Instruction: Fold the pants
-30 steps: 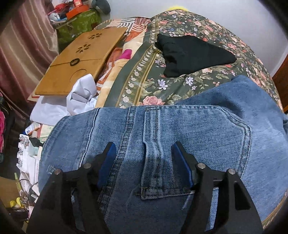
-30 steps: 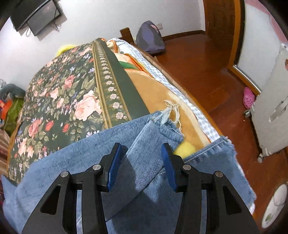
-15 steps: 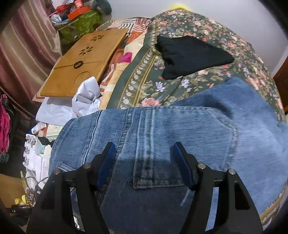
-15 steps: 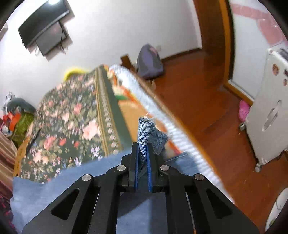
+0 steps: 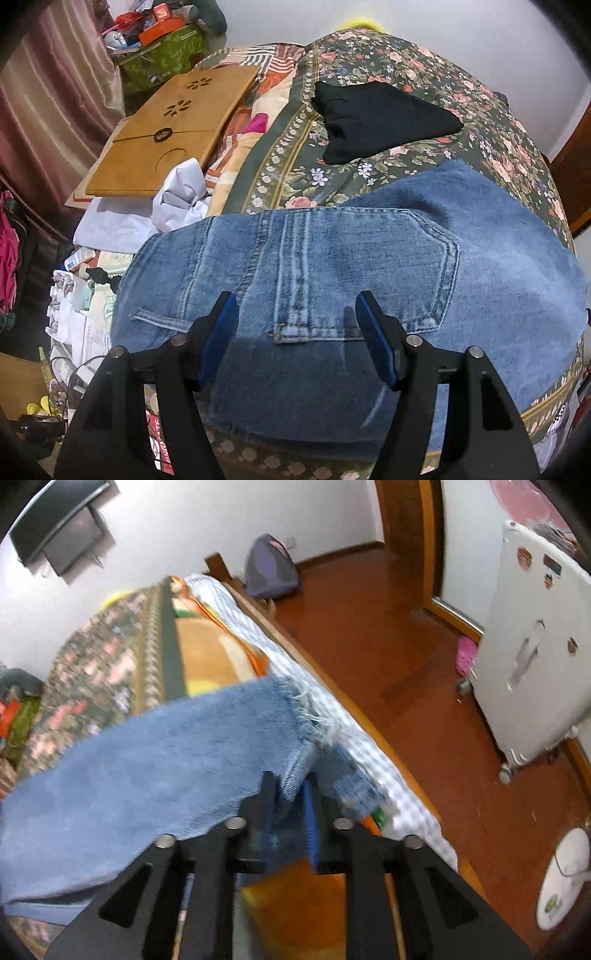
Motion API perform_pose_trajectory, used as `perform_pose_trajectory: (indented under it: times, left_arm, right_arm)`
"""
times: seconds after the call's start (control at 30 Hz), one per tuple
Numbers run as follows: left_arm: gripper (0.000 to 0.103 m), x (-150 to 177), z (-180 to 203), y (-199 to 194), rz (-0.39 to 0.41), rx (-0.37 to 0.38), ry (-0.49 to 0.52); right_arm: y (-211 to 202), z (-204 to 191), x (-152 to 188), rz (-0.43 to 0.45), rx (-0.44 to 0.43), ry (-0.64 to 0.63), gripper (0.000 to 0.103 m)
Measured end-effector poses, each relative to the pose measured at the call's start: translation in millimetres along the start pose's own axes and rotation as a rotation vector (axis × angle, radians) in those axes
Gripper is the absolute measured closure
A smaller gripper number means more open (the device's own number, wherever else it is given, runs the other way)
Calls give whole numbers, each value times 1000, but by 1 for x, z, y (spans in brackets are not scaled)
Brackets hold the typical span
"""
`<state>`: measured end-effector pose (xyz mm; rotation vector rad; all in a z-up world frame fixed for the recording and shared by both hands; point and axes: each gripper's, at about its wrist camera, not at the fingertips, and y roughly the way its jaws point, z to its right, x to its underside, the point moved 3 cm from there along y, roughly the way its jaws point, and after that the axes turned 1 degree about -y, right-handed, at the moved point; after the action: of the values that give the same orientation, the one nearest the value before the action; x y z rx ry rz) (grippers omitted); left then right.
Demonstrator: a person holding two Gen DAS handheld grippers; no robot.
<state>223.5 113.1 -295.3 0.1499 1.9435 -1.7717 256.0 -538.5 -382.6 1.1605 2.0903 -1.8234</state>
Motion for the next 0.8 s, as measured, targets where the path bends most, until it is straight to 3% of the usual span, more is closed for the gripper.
perform_pose_trajectory:
  times: [0.07,0.13,0.27,0.4,0.57,0.8]
  left_arm:
    - [37,0,-7,-3,9,-1,-7]
    - [37,-1,-14,-5,17,0,-17]
    - [37,-11,-31,-12,52,-14,-30]
    - [37,-33,-53,-17,91,-28,-41]
    - [33,-64,-78,-12,125,-35,-48]
    - [33,-75,-117,36,38,-13,-84]
  right_arm:
    - [-9,0,-6,9,81,-24,62]
    - [-22,-4,-14,10,117,-65,62]
    - [-52,-37,-27,57,70,-173,62]
    - [-82,-106,-39,114,-50,-295,56]
    - [-106,-223,-32,156,-248,-466,51]
    - [-99,-381,7,78,-500,-714,50]
